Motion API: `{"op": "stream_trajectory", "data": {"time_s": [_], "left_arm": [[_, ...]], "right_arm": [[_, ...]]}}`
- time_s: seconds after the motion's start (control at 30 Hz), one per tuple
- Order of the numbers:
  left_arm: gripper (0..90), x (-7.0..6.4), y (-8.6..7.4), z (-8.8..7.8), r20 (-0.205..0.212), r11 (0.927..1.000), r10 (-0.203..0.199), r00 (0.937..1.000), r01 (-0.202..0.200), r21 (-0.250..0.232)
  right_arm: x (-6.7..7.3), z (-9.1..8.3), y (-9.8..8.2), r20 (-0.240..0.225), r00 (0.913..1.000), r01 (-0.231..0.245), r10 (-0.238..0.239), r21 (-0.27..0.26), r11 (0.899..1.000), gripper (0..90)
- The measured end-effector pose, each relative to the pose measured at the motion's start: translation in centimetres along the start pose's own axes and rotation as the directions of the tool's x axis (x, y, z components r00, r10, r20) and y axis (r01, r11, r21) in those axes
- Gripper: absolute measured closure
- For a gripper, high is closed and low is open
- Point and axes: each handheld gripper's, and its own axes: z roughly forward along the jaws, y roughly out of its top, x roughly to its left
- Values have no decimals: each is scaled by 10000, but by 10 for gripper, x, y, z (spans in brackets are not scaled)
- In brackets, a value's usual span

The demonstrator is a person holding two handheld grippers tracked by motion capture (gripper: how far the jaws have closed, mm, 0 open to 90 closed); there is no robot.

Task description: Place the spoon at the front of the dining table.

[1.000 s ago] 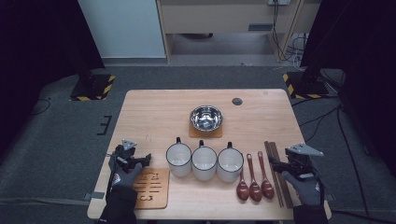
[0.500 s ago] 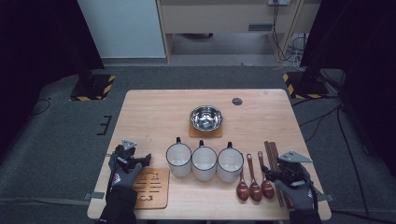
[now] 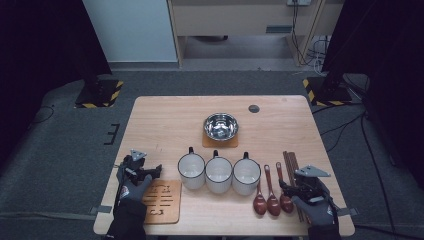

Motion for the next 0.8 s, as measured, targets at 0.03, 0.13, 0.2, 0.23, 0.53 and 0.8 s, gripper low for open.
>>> {"op": "stream_trajectory", "data": {"time_s": [0.03, 0.13, 0.2, 0.23, 0.53, 0.8], "left_arm": [[64, 0, 0, 0, 0, 10000, -2, 10000, 2, -1], [64, 0, 0, 0, -2, 10000, 4, 10000, -4, 3], [64, 0, 0, 0, -1, 10000, 1, 10000, -1, -1], [64, 0, 0, 0, -1, 10000, 5, 10000, -5, 3], [64, 0, 0, 0, -2, 10000, 5, 10000, -5, 4], [64, 0, 0, 0, -2, 10000, 7, 10000, -7, 5]], "right_arm": [[0, 1, 0, 15, 10000, 56, -56, 66, 10000, 358], [2, 2, -1, 37, 9999, 145, -146, 192, 9997, 406], [3, 2, -2, 22, 9998, 193, -194, 216, 9996, 444], [4, 3, -2, 6, 9999, 124, -124, 254, 9996, 463], [9, 10, -3, 141, 9996, 247, -255, 576, 9980, 555], [8, 12, -5, 238, 9993, 270, -288, 707, 9971, 629]]}}
